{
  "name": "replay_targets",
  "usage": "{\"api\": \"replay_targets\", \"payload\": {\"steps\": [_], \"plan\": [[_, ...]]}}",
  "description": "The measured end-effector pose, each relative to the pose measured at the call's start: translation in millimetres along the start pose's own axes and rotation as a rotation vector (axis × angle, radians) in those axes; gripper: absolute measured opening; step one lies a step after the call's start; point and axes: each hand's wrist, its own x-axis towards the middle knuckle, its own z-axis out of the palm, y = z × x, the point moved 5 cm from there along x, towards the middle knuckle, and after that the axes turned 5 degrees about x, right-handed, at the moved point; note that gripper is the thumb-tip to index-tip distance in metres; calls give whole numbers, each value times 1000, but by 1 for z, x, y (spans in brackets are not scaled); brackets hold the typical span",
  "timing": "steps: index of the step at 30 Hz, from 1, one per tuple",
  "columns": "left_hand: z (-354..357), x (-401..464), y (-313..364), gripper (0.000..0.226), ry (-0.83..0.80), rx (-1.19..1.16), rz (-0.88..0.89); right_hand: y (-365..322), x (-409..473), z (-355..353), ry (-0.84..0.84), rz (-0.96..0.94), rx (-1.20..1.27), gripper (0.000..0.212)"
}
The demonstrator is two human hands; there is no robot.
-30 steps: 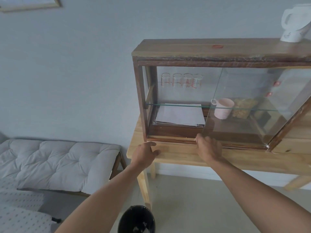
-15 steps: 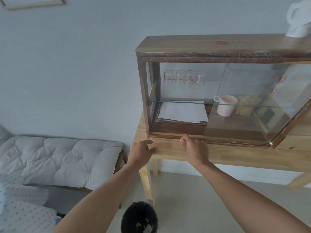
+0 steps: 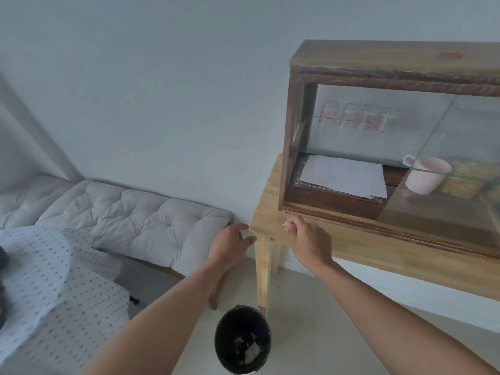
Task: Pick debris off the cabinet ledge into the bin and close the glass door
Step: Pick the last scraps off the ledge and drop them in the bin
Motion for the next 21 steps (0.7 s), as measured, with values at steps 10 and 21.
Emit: {"api": "replay_targets", "payload": {"steps": [10,21], "plan": [[-25,-32,-94,43,24,-39,-197,-69,-20,77,-159,-180,113,25],[-3,-62,-194,48,-20,-75,-405,-58,-76,204,-483,-150,63,22]]}}
